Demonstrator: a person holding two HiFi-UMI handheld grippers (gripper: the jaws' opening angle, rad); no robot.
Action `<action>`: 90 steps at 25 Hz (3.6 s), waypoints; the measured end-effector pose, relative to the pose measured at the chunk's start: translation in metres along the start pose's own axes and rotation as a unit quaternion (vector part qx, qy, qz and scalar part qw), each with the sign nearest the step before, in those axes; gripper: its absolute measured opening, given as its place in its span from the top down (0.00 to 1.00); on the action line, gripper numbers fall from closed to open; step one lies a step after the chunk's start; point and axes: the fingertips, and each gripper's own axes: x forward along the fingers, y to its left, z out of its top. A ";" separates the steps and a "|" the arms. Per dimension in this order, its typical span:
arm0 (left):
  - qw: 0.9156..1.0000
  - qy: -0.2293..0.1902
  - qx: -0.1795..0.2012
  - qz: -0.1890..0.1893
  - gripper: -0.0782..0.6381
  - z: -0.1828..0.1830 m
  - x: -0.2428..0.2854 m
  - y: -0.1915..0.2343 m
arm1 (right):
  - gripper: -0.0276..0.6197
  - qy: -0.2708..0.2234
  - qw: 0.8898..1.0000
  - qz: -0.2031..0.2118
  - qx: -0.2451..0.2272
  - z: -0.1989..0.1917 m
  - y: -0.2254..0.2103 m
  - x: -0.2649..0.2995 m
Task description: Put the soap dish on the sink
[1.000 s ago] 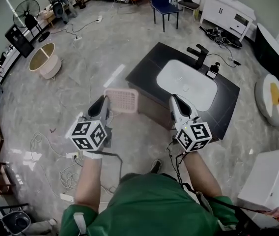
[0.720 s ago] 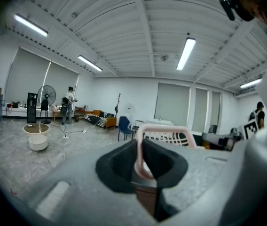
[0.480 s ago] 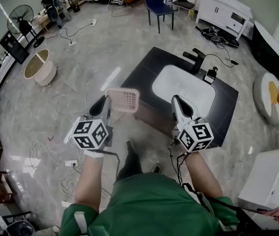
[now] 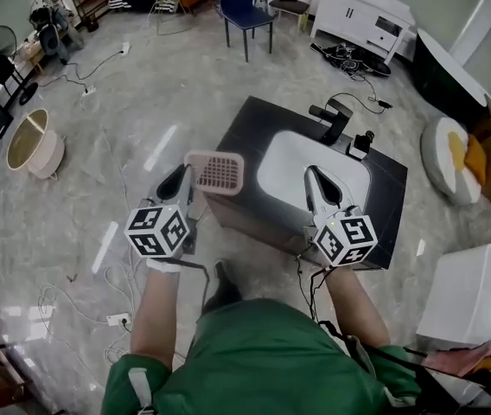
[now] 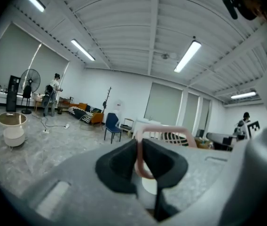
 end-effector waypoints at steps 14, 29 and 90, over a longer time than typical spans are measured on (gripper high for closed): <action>0.995 0.049 -0.034 -0.074 0.83 0.005 0.132 0.118 | 0.95 0.031 0.996 -0.088 -0.011 -0.011 -0.002 0.128; 0.986 0.147 -0.028 -0.075 0.83 -0.054 0.226 0.104 | 0.95 0.019 0.994 -0.105 0.031 -0.013 -0.079 0.148; 0.985 0.050 0.053 -0.157 0.89 0.047 0.319 0.059 | 0.95 -0.017 0.985 -0.168 0.017 0.026 -0.147 0.197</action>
